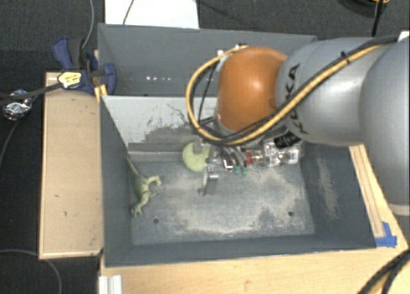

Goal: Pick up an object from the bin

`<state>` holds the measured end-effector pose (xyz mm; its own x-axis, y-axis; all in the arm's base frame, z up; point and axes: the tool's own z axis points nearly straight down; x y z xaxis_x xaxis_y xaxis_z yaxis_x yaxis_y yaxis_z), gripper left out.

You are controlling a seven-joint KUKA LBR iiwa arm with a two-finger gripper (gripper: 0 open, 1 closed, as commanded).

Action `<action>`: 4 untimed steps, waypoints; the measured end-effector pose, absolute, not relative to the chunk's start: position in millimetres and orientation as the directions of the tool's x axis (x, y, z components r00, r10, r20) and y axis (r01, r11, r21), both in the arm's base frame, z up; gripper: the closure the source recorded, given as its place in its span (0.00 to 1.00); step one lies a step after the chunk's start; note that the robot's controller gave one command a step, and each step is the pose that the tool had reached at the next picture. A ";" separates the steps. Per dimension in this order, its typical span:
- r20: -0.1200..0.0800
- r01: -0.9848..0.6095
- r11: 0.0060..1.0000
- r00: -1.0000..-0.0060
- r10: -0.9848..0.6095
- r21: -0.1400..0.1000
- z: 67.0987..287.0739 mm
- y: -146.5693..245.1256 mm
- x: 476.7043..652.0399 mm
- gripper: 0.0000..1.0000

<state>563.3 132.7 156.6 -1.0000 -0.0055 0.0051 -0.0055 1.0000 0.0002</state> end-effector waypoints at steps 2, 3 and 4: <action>-0.006 0.010 1.000 -1.000 0.010 0.003 104.6 118.5 585.6 0.00; 0.000 0.156 0.988 -0.988 0.156 0.003 91.2 115.4 584.2 0.00; -0.011 0.187 0.982 -0.982 0.187 0.006 100.8 101.0 592.4 0.00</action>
Offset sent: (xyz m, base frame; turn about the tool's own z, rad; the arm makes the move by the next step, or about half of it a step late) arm 0.0290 -0.0224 -0.0866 0.0196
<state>592.4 101.0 100.8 -0.9823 0.1869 -0.0109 0.1868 0.9824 0.0060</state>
